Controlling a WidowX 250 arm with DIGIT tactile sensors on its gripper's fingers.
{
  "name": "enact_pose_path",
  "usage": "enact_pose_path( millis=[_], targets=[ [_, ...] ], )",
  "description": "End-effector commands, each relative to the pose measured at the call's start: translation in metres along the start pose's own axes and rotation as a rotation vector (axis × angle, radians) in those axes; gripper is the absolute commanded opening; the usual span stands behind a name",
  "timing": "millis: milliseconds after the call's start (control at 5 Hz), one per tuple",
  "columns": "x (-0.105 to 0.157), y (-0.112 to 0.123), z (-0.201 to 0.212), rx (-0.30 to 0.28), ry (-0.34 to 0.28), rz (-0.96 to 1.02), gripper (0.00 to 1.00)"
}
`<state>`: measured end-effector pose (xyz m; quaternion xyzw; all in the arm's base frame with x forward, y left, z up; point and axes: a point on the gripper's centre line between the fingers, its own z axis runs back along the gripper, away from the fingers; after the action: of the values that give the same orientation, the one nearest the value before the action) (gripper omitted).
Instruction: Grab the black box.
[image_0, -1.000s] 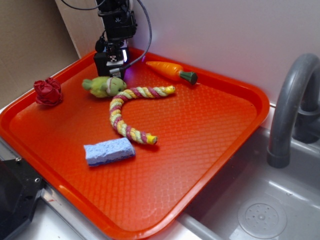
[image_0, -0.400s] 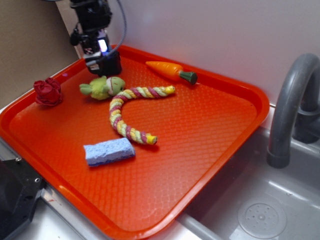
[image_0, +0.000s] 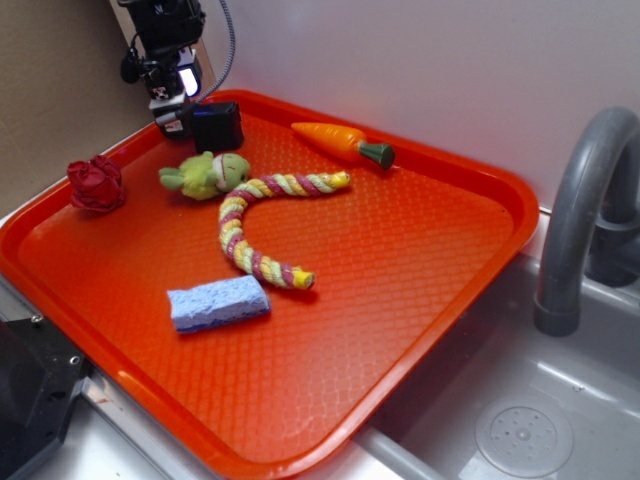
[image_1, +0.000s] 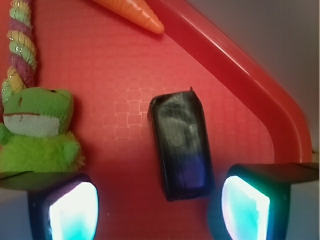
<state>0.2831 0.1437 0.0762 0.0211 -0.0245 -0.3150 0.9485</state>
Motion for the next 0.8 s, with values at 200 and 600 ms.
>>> enact_pose_path(
  millis=[200,600],
  targets=[
    [0.027,0.014,-0.025,0.037,0.029,-0.025,1.00],
    [0.032,0.004,-0.027,0.008,0.019,-0.012,0.00]
  ],
)
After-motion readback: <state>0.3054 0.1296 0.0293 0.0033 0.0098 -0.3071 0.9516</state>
